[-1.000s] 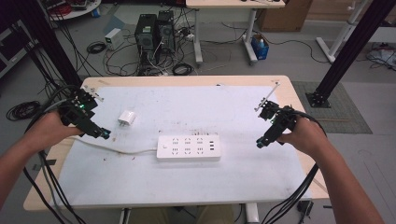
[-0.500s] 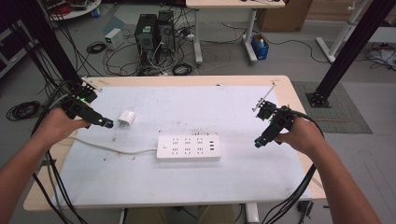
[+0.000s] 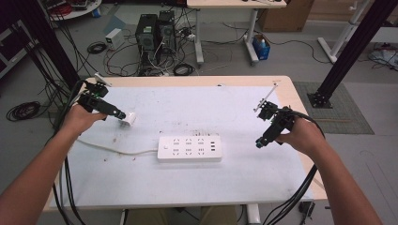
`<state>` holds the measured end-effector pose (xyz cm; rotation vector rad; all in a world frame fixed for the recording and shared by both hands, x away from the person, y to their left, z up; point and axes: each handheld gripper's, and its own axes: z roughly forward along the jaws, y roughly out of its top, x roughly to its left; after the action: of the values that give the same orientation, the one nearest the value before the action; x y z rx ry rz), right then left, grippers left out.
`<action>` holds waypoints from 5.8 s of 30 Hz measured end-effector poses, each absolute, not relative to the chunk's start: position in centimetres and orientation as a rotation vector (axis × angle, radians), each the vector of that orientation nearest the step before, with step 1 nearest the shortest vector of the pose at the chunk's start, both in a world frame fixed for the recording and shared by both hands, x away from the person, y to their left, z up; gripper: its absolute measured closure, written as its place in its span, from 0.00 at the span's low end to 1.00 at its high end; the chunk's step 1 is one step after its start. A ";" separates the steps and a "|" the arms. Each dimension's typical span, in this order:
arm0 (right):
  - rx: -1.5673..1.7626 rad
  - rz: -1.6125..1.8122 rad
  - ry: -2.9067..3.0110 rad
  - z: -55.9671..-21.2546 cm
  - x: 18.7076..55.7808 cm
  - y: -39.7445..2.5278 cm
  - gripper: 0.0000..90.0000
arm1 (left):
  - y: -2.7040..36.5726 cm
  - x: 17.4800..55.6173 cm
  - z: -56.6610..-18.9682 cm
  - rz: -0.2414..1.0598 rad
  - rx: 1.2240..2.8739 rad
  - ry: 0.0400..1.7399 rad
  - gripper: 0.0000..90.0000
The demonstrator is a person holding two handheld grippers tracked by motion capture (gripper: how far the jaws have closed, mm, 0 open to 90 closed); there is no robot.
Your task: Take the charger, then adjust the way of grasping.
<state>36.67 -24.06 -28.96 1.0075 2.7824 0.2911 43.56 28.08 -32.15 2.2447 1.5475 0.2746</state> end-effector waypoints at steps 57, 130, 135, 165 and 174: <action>1.040 0.271 2.802 -30.3 37.4 -24.6 0.10 | 27.1 49.8 -41.5 0.287 2.312 1.590 0.47; 1.072 0.371 2.726 -28.9 35.2 -23.2 0.10 | 24.7 37.7 -27.2 0.256 2.515 0.930 0.47; 1.127 0.424 2.698 -28.7 35.2 -23.3 0.10 | 23.2 37.5 -26.8 0.234 2.562 0.830 0.47; 1.356 0.928 2.696 -29.3 34.2 -21.7 0.10 | 15.0 35.6 -26.8 0.195 2.614 0.441 0.47; 1.490 1.198 2.697 -29.6 34.1 -21.5 0.10 | 12.3 35.0 -27.5 0.159 2.576 0.306 0.47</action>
<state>34.07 -21.45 -29.59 1.4897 2.6974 1.1980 35.01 12.25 -27.54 2.5761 0.3059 0.1590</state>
